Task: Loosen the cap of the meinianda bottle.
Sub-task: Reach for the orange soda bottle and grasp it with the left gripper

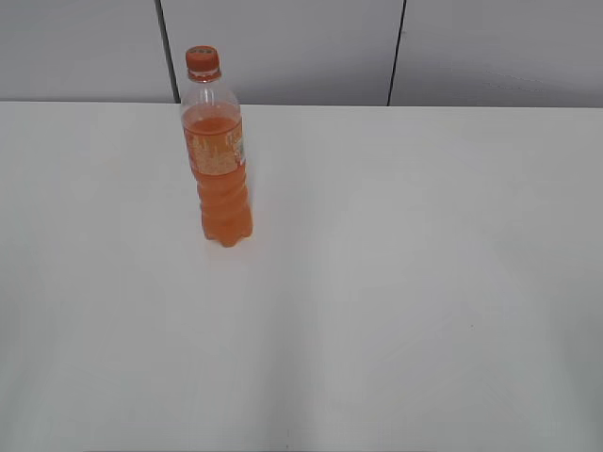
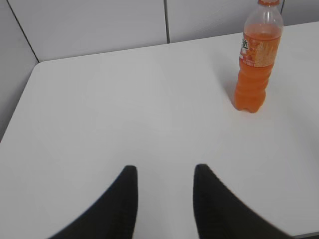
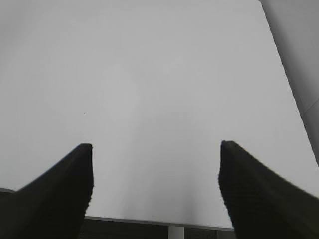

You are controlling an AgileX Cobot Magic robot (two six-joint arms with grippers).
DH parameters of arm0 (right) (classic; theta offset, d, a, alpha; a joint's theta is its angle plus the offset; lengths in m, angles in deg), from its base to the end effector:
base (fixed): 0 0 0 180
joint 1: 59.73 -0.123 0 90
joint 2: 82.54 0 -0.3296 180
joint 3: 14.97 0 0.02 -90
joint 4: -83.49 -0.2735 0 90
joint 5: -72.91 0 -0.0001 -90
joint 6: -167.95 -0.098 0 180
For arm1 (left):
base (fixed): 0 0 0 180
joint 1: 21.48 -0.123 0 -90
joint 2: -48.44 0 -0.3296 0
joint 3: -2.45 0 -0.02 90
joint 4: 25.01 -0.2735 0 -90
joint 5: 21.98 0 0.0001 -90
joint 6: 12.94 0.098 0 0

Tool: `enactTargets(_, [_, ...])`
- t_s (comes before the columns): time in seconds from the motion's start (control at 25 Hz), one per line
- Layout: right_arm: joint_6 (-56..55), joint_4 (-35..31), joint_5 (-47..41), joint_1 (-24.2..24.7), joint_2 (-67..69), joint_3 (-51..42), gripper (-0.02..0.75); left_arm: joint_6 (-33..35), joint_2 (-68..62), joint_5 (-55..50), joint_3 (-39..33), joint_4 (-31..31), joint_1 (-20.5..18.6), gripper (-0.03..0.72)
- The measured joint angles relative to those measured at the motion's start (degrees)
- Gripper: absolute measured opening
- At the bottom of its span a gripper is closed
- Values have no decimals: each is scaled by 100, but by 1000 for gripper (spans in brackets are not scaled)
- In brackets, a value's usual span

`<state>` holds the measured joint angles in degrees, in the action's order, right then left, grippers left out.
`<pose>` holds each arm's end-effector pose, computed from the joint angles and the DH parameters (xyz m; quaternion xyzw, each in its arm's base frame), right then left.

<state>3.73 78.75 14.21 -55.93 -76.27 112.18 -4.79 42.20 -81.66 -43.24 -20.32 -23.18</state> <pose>-0.0162 0.0080 0.2710 -0.0891 0.8510 -0.0470 0.5155 -0.0335 -0.0079 0.3073 0.0493 0.8250 0.0075 0.5630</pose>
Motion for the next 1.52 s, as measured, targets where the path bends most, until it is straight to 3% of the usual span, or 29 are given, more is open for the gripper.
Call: enactTargets(1.52, [-5, 0, 0, 0, 0, 0, 586, 0, 0, 0, 0, 0, 0, 243])
